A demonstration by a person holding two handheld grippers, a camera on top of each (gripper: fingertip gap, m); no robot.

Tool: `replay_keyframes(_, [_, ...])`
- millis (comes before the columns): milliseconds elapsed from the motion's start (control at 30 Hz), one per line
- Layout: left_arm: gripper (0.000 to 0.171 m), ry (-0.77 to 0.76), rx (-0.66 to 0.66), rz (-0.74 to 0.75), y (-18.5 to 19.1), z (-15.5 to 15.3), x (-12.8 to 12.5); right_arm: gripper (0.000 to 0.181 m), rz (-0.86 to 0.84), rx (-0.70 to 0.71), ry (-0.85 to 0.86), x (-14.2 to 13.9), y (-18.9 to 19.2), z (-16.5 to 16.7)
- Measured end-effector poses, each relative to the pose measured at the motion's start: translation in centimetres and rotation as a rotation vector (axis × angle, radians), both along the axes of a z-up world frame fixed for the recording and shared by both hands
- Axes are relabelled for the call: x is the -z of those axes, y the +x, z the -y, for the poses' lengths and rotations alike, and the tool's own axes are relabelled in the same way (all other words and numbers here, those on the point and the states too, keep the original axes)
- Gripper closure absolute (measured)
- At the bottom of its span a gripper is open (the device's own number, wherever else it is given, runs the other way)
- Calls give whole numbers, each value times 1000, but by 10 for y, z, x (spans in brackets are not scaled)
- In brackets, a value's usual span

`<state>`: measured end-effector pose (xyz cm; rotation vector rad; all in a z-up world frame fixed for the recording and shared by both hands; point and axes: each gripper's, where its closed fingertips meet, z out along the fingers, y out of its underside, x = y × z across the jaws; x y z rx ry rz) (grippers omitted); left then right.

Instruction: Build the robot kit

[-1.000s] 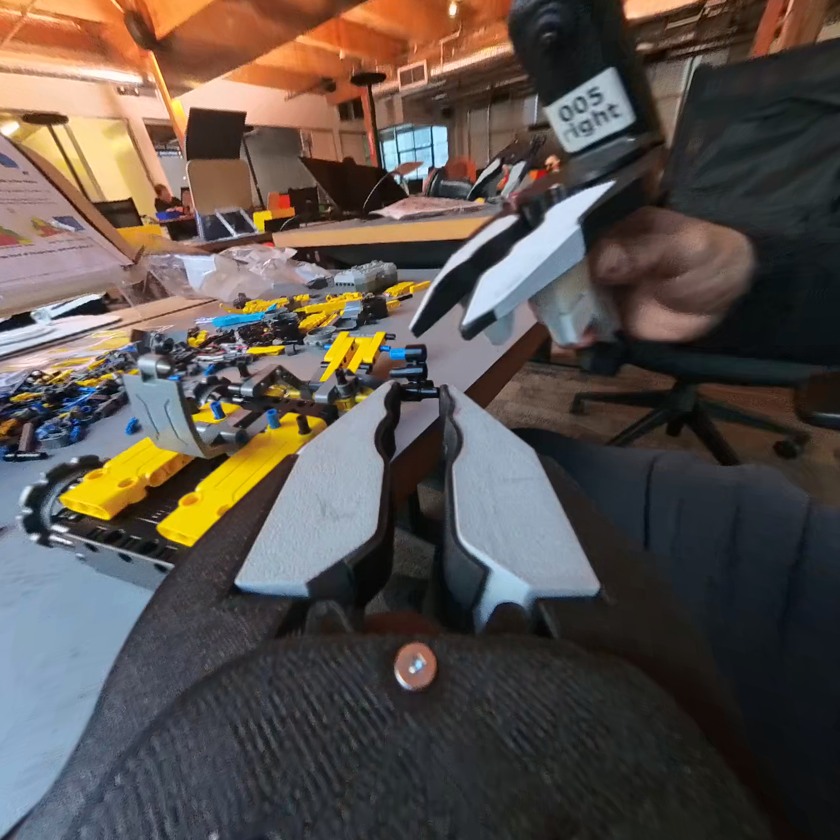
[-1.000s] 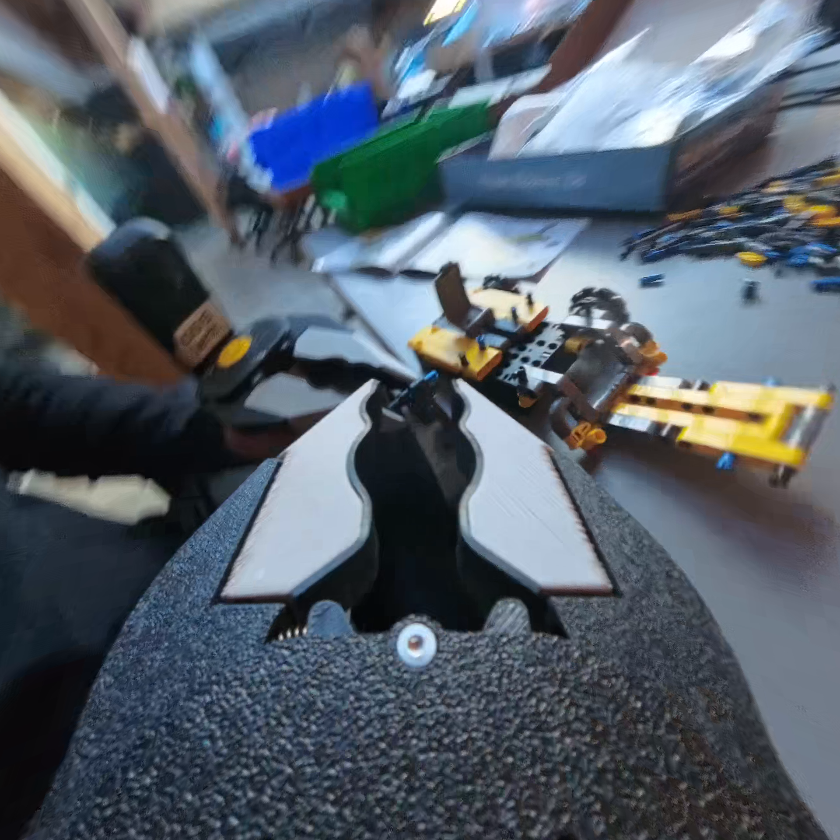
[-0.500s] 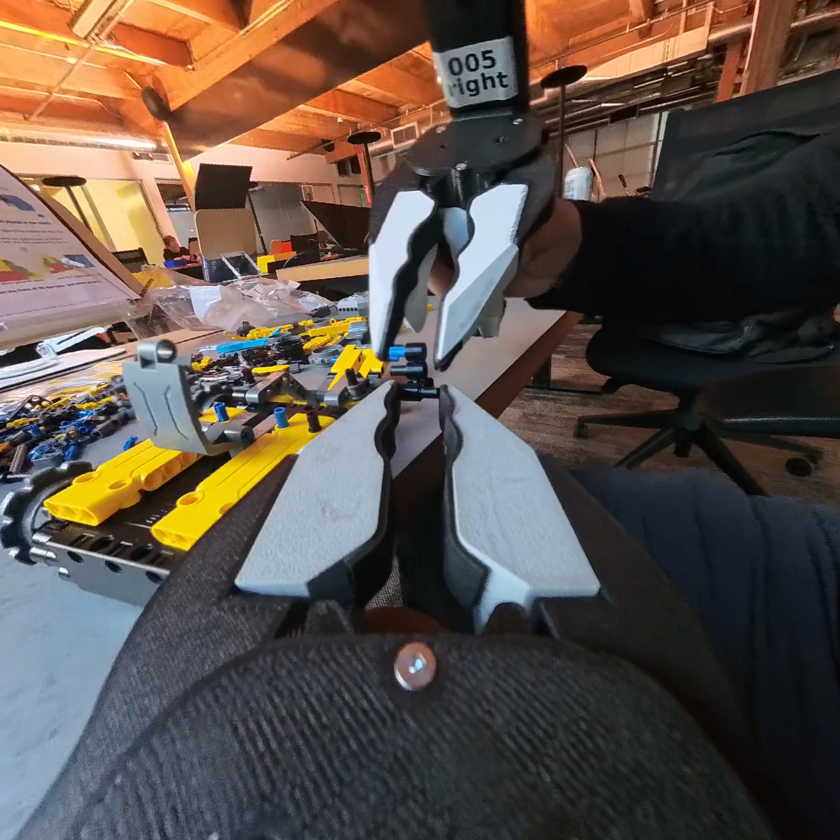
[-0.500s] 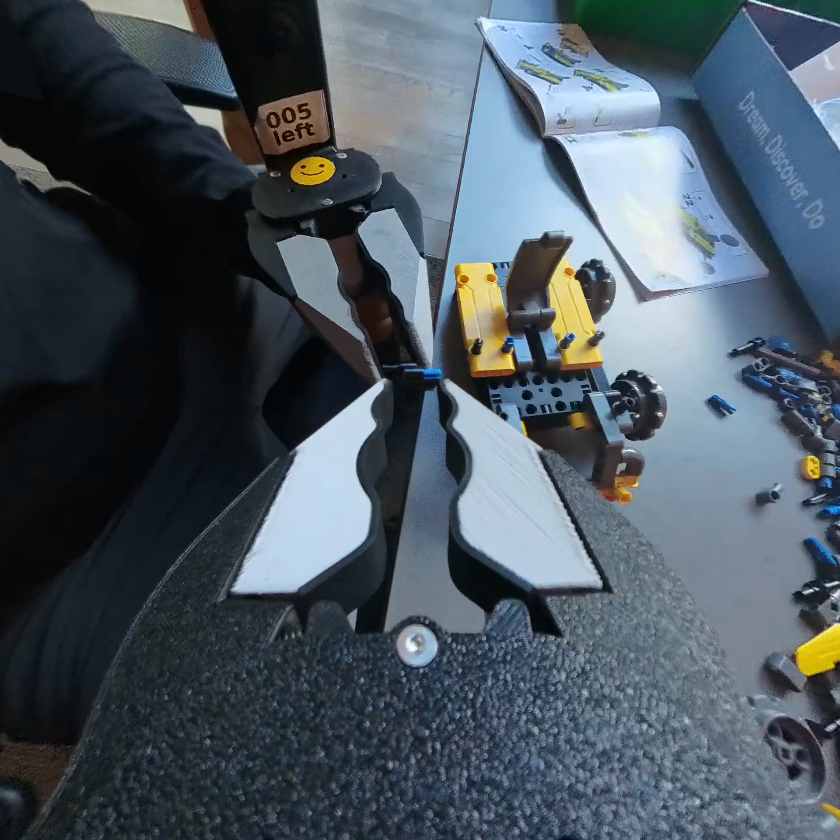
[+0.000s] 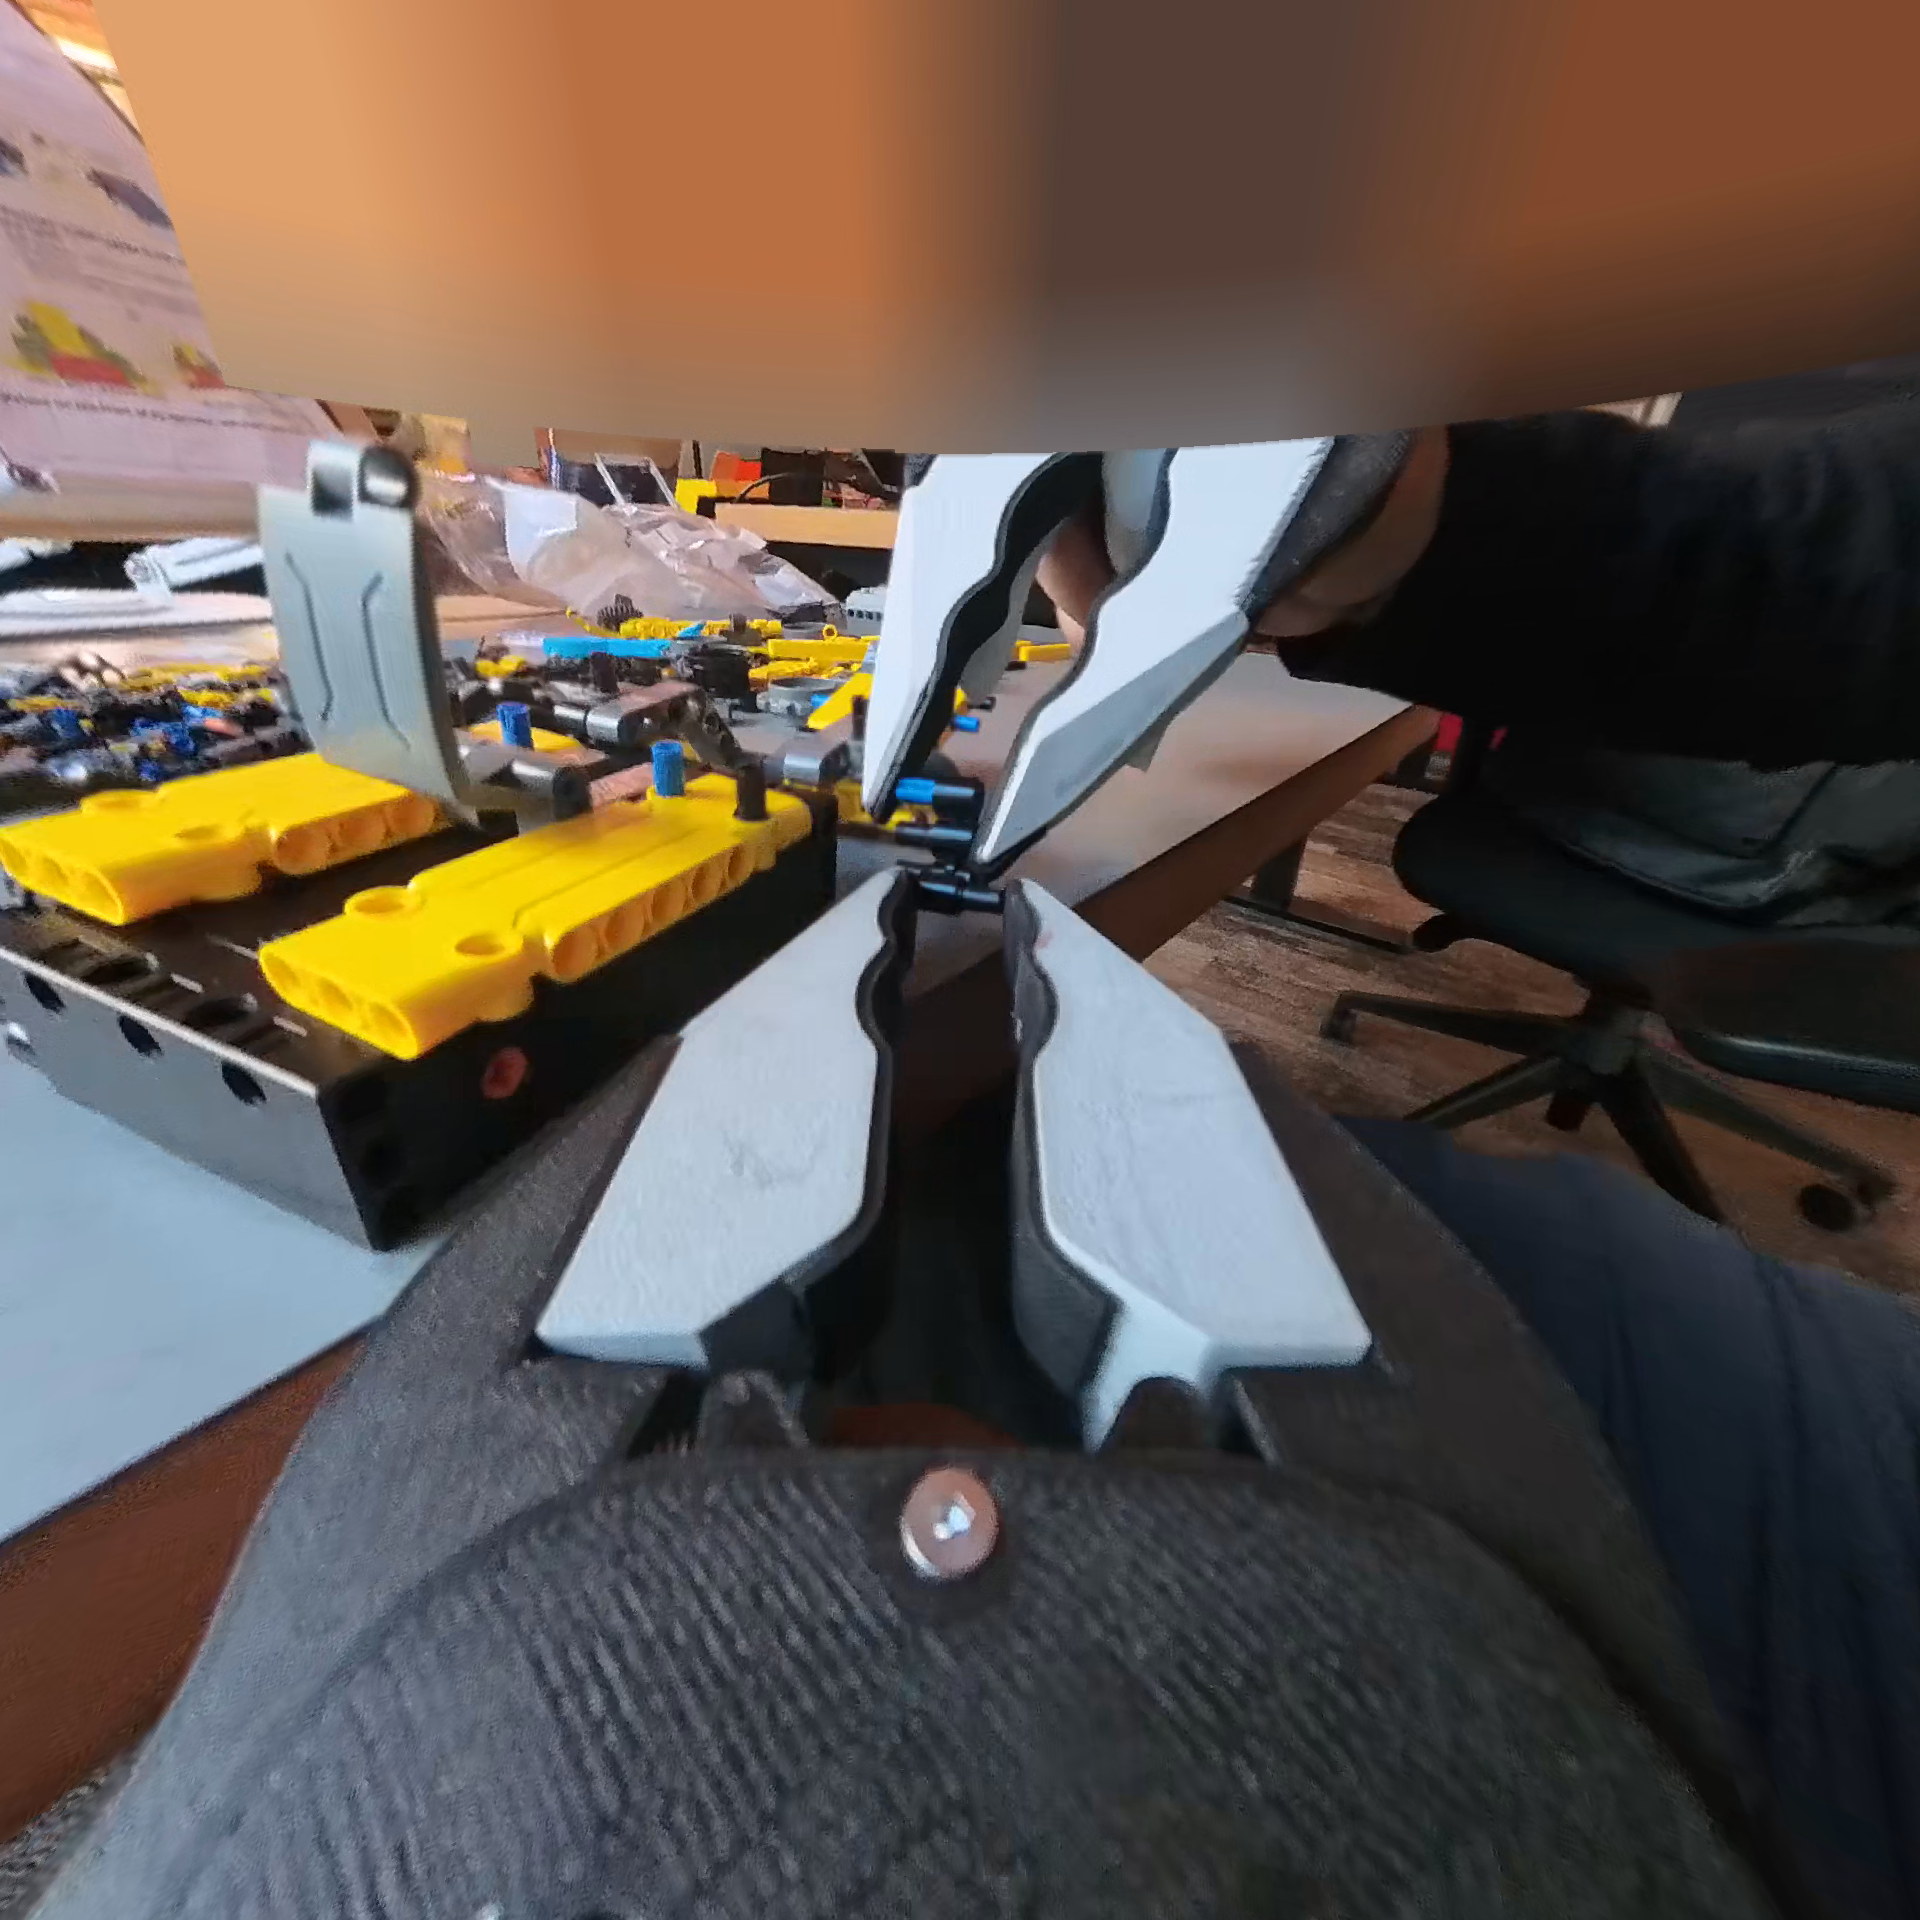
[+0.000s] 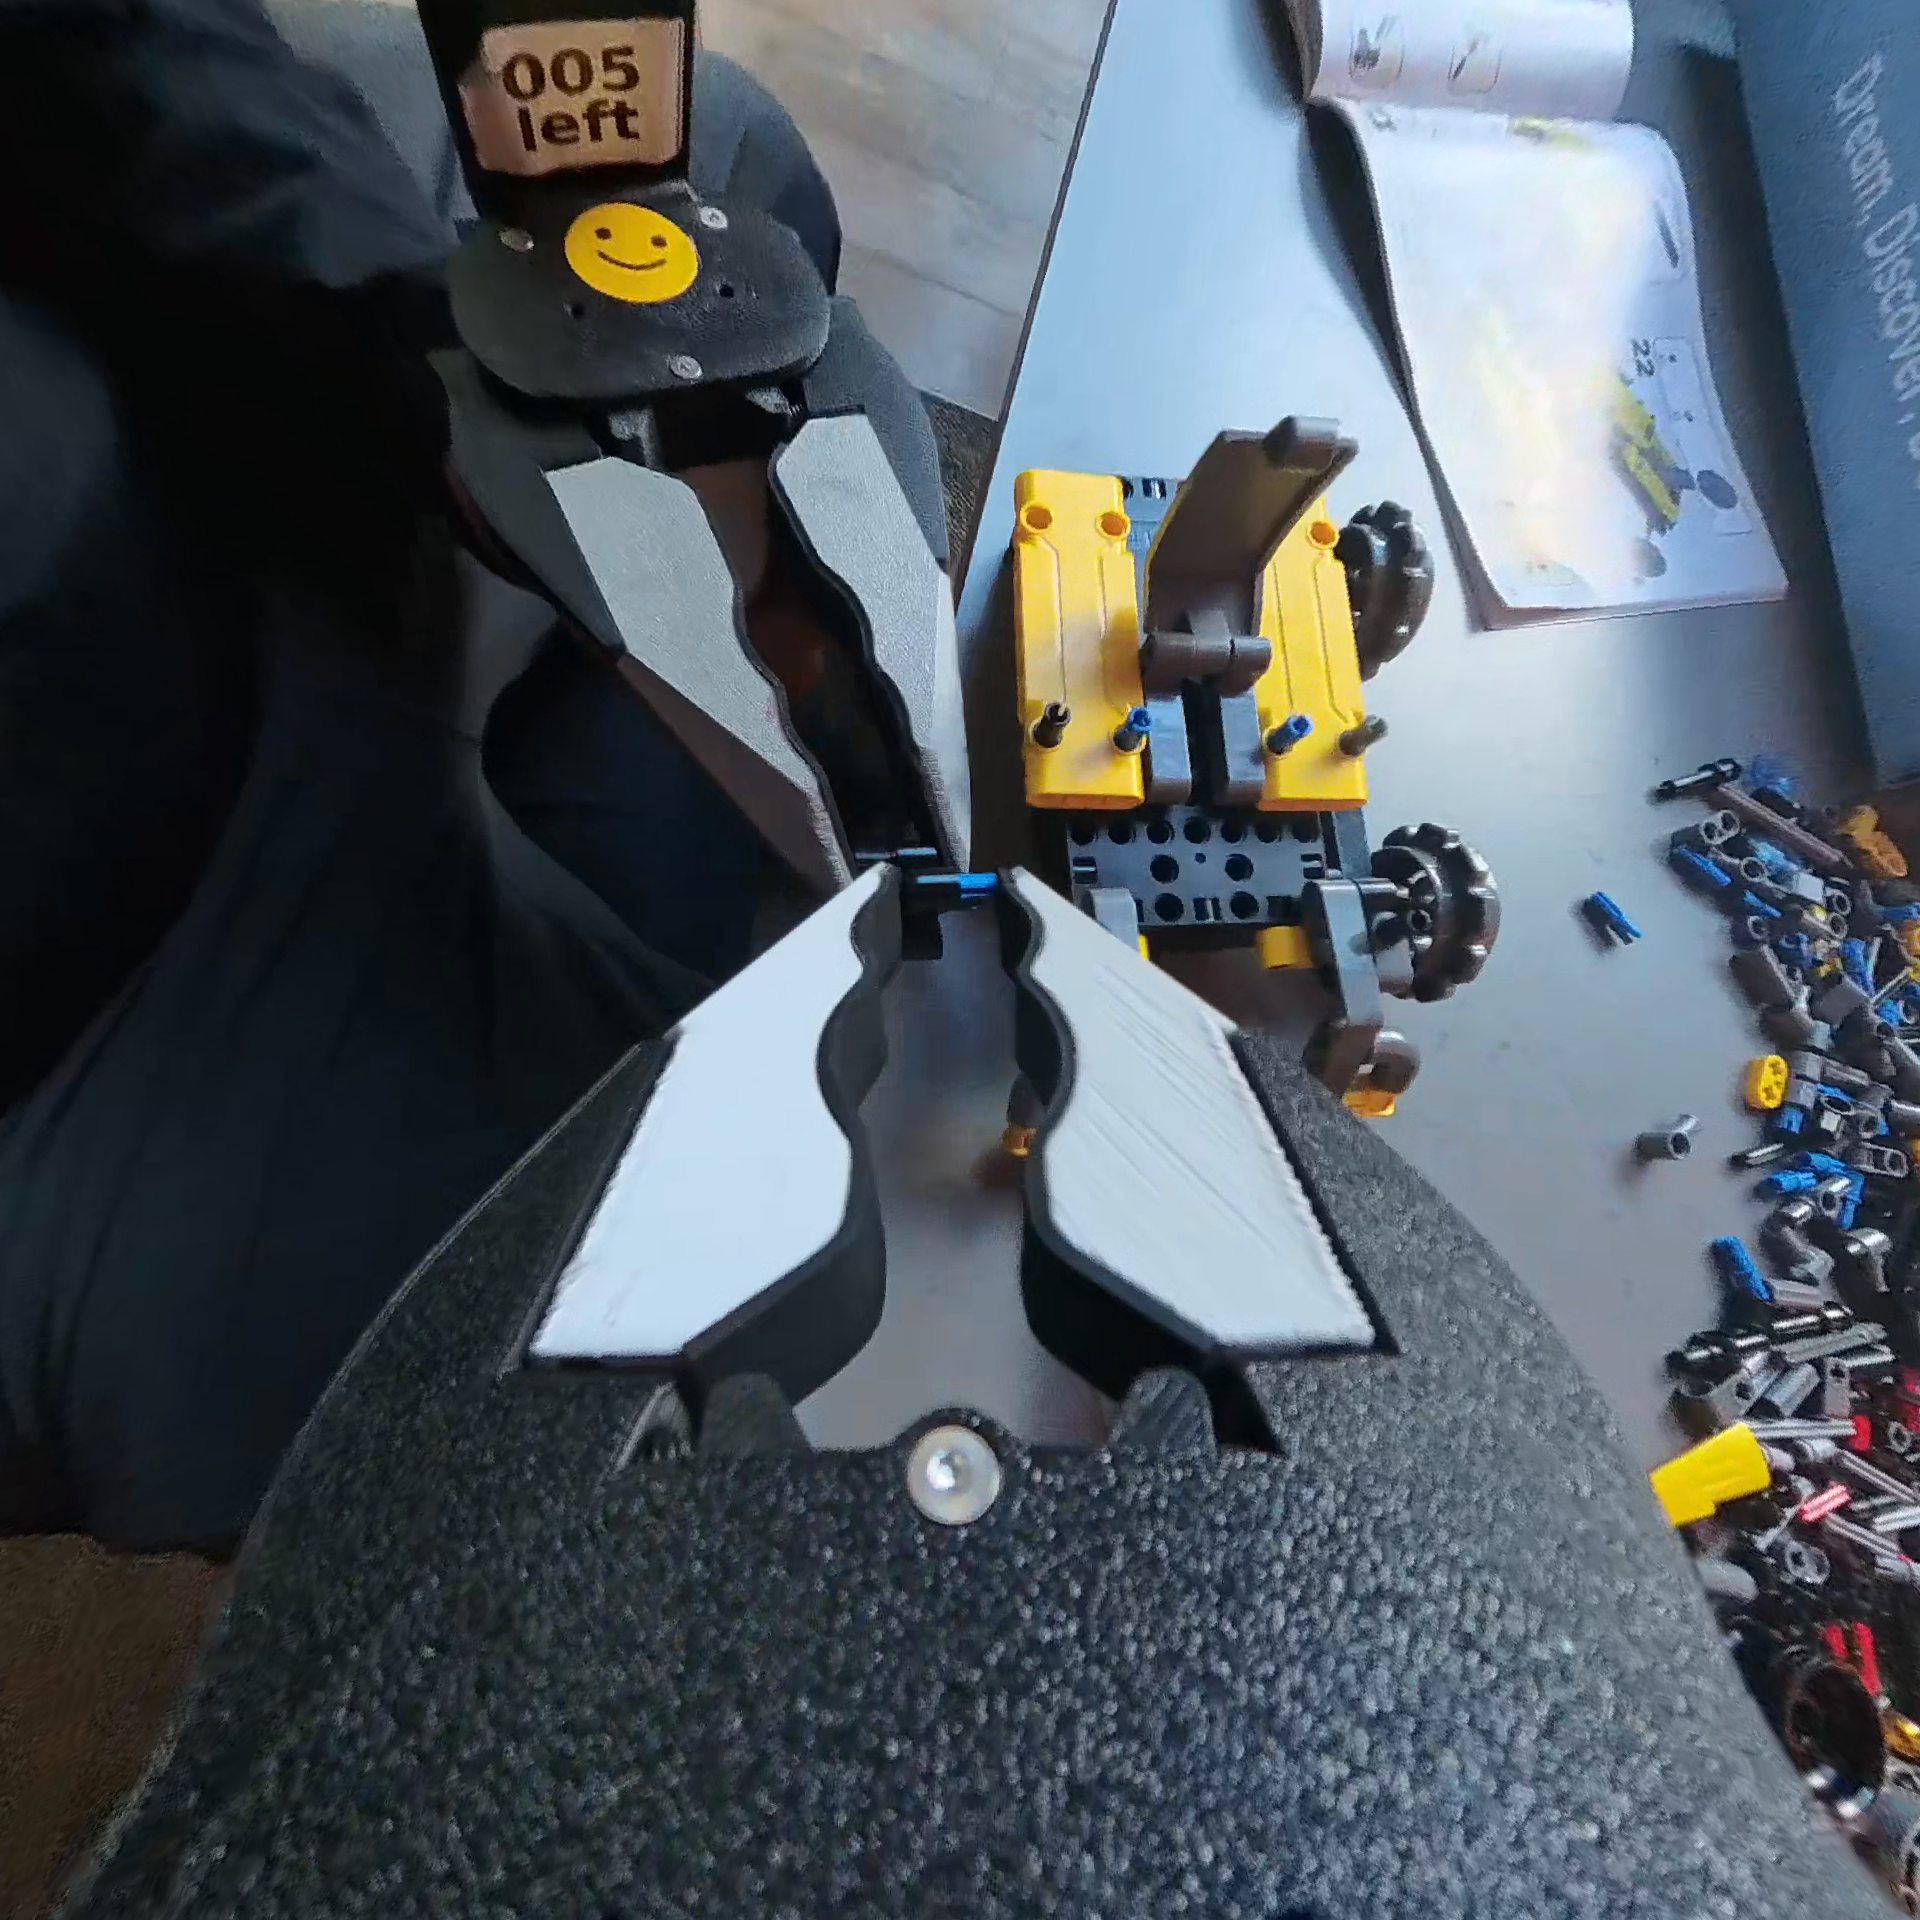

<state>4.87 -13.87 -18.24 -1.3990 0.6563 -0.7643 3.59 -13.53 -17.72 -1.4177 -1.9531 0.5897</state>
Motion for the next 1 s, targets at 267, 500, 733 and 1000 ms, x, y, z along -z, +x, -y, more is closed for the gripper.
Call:
replay_keyframes(267, [158, -43, 34, 1, 3, 0, 1, 162, 34, 9, 54, 4, 1, -2])
replay_keyframes(500, [158, -23, -14, -123, 8, -2, 3, 161, -47, 32, -10, -32, 10, -10])
replay_keyframes(733, [158, -5, -31, -80, 4, -3, -6, 171, 58, 80, -229, -22, 14, -44])
replay_keyframes(1000, [158, 7, -15, -64, 4, -3, -9, 163, 116, -41, -330, -16, 10, -33])
